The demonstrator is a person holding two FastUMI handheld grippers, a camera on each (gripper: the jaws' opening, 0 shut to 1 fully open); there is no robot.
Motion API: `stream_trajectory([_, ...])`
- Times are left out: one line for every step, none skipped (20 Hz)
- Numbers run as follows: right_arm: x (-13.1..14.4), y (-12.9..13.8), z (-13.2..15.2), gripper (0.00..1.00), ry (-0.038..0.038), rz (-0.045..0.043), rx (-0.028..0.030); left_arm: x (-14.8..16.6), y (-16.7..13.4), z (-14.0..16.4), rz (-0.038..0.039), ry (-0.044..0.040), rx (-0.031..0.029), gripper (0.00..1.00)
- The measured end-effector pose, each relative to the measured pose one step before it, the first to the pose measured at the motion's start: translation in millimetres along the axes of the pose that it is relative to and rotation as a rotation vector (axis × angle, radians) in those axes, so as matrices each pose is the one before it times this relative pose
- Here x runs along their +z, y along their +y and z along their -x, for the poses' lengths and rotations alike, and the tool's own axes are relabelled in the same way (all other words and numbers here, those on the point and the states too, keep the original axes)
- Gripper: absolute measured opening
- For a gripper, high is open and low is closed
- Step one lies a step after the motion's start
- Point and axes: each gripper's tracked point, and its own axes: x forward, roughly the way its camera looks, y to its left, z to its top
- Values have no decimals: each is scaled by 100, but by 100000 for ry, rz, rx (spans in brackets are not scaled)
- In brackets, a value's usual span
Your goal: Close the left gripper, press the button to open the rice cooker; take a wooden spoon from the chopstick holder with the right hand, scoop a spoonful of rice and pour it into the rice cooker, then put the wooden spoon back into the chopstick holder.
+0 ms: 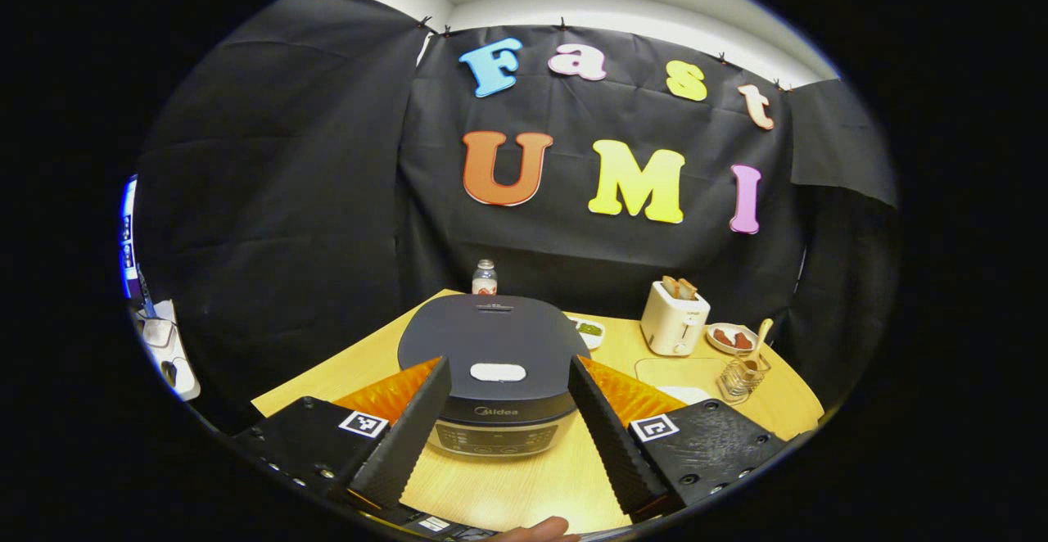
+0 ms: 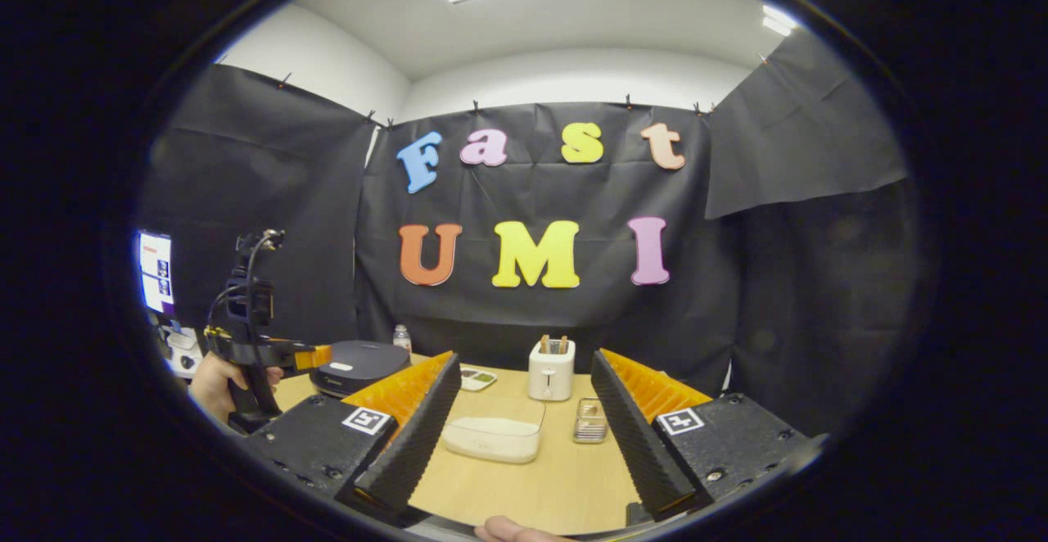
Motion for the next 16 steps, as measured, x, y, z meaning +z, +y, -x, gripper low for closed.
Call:
stream_trajectory([-139, 6, -135, 100, 709, -896, -257, 523, -667, 1162, -1606, -1755, -1715, 80])
stream_trajectory([-246, -80, -150, 100, 794, -635, -328, 628, -956, 1009, -784, -1826, -1910, 100])
stream_trajectory([-379, -114, -195, 100, 842, -655, -252, 368, -750, 852, -442, -1048, -1864, 94])
stream_trajectory([-310, -41, -98, 100, 667, -772, 239, 175, -1006, 946, 376, -615, -2152, 84])
stream_trajectory([-380, 41, -116, 100, 851, -819, 208, 333, -911, 759, 1341, -706, -1779, 95])
stream_trajectory([-270, -108, -94, 100, 751, -846, 29, 107, -915, 796, 1368, -587, -1970, 95])
stream_trajectory([-236, -197, -132, 100, 239, -763, -20, 306, -968, 775, 663, -1269, -2232, 95])
stream_trajectory([-38, -308, 60, 100, -232, -661, -179, 228, -661, 859, 407, -786, -1392, 95])
stream_trajectory([-186, -475, -21, 100, -39, -674, -1064, -13, -505, 703, -798, -901, -630, 95])
stream_trajectory([-73, -440, -43, 100, -69, -544, -854, -44, -466, 570, -1018, -622, -825, 95])
stream_trajectory([-103, -310, -57, 100, 107, -694, -1103, -192, -629, 646, -1085, -348, -1077, 95])
stream_trajectory([-195, -326, -67, 100, 283, -481, -853, -356, -585, 639, -999, 565, -1022, 95])
stream_trajectory([-213, -28, 4, 100, 486, -530, -176, -325, -266, 439, -636, -12, 278, 95])
stream_trajectory([-197, 158, 2, 100, 426, -56, 373, -70, -189, 456, -194, -911, 446, 95])
stream_trajectory([-140, 130, 62, 100, 64, 273, 263, 29, -21, 494, -486, -1234, 566, 95])
stream_trajectory([-147, 41, 14, 100, 65, 795, 195, -176, -270, 377, -360, -252, -245, 94])
